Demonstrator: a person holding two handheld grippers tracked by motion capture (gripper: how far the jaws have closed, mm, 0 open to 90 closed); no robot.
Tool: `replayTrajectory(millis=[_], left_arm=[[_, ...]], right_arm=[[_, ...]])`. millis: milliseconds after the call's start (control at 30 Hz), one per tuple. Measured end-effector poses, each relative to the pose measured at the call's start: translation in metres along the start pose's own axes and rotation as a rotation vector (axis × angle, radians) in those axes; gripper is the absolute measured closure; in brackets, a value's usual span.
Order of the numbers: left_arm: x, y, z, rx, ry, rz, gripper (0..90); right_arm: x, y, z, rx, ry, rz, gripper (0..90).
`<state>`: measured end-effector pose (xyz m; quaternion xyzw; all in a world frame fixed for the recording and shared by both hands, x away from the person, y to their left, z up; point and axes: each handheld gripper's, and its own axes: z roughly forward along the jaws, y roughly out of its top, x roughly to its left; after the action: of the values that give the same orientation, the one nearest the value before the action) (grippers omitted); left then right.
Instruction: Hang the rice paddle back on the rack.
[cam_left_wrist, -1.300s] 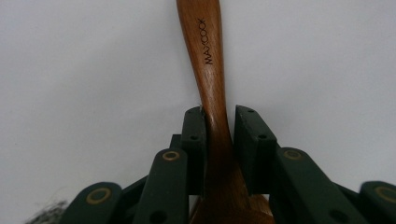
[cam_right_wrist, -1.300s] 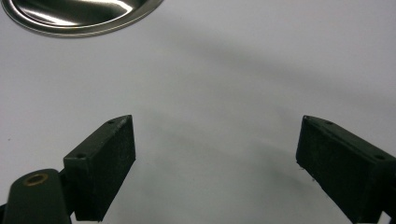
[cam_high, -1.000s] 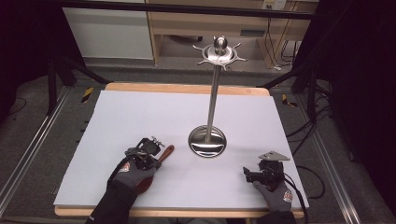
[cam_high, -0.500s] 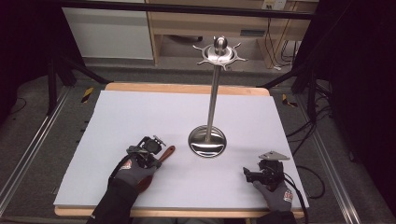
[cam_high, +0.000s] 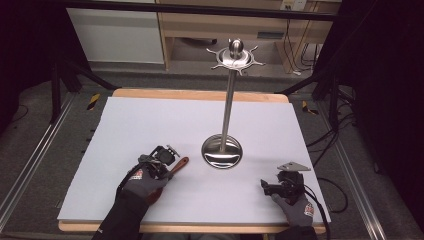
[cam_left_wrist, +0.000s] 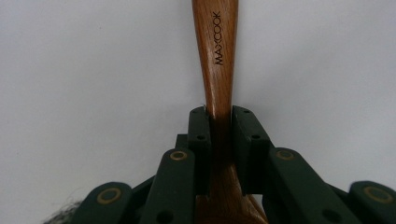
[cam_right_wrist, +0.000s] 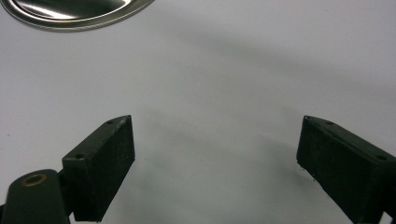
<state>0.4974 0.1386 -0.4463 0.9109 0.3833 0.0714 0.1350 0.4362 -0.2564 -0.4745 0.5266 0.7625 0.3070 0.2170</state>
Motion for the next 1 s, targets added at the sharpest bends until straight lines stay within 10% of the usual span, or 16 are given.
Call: replayTrajectory(millis=[1000], left_arm=[[0.008,-0.029,-0.036,-0.170,-0.022,-0.036,78.1]], right_arm=[[-0.002,0.000,0.000,0.002,-0.004,0.001,11.7]])
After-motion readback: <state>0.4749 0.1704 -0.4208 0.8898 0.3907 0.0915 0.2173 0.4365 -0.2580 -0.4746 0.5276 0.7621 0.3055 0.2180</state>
